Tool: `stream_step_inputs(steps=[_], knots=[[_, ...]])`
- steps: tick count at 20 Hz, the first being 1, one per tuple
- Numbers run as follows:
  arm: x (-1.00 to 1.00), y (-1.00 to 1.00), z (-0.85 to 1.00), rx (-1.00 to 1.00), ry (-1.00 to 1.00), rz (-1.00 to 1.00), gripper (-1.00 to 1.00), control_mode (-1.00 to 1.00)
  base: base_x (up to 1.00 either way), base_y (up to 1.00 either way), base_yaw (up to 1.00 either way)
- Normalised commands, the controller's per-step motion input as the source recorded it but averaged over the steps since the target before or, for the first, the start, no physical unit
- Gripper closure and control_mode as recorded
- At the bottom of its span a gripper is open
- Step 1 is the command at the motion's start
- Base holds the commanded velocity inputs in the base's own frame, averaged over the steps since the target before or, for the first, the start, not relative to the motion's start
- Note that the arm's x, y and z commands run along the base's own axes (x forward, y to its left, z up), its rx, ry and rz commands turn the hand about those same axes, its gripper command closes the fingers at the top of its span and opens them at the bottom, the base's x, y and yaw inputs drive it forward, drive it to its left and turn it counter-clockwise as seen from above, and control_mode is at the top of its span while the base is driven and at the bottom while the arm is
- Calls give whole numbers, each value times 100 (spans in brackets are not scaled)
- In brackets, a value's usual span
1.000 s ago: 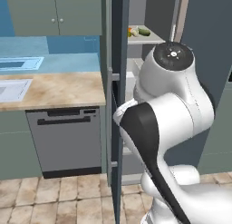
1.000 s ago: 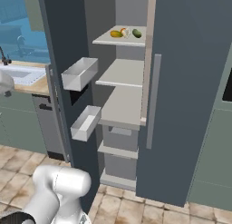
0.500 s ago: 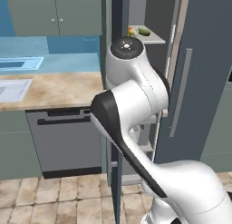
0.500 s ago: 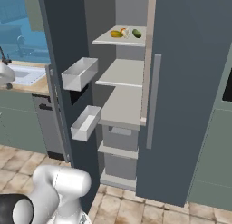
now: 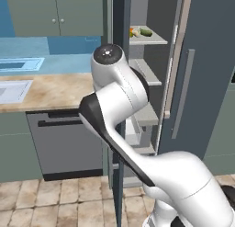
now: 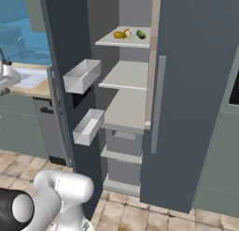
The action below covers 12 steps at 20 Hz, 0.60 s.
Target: Take the cucumber and garlic from the second highest rack and move them to the highest rack where the tangerine and mango are located, to maximize freezer space. Close the freezer door after rearranging.
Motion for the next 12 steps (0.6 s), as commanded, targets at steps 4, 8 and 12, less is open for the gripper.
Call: stream_step_inputs(steps=[4, 8, 12], knots=[[63, 0, -15, 0, -2, 0, 100, -100, 0, 0, 0], [61, 7, -9, 0, -12, 0, 100, -100, 0, 0, 0], [62, 23, -13, 0, -13, 0, 100, -100, 0, 0, 0]])
